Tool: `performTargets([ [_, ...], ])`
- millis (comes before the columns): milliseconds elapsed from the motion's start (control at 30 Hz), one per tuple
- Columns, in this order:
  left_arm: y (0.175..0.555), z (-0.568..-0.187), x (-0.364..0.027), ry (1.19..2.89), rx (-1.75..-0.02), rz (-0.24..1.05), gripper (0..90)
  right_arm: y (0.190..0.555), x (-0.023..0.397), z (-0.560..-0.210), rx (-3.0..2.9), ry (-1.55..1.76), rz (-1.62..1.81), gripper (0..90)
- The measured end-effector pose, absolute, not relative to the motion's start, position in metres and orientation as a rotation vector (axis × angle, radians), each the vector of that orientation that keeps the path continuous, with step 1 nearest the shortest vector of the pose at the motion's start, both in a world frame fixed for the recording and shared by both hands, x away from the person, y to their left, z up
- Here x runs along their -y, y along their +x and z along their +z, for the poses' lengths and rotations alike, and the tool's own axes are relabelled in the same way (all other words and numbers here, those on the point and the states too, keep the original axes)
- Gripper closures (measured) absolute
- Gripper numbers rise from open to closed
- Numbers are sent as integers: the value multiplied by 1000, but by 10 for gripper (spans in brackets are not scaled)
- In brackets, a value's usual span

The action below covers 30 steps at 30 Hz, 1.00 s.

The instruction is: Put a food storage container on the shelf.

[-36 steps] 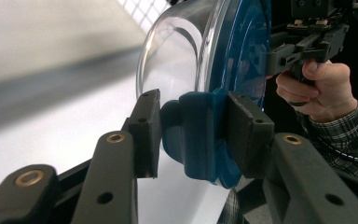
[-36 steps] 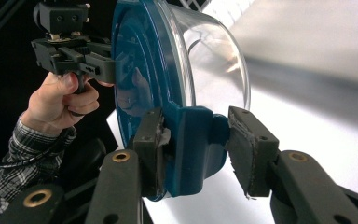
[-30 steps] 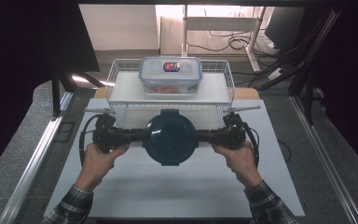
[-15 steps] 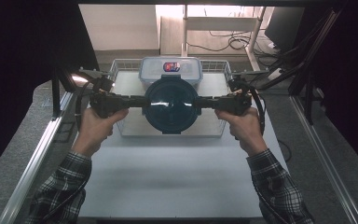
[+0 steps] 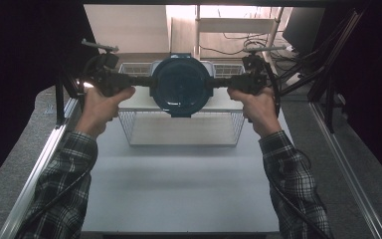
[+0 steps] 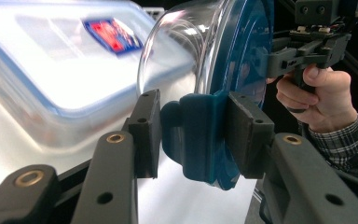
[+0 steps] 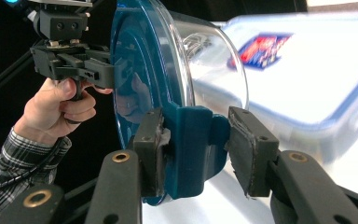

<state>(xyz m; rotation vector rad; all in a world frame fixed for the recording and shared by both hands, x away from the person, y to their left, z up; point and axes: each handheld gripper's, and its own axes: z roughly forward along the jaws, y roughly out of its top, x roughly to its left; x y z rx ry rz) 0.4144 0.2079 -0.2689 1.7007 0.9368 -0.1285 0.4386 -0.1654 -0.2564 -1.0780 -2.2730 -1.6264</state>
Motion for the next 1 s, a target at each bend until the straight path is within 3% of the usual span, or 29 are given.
performTargets([
  [333, 452, -247, -212, 1671, -960, -132, 579, 479, 159, -229, 2265, -1115, -1649, 573],
  [1000, 486, -258, -210, 1574, -1047, -140, 539, 513, 154, -237, 2188, -1256, -1648, 520],
])
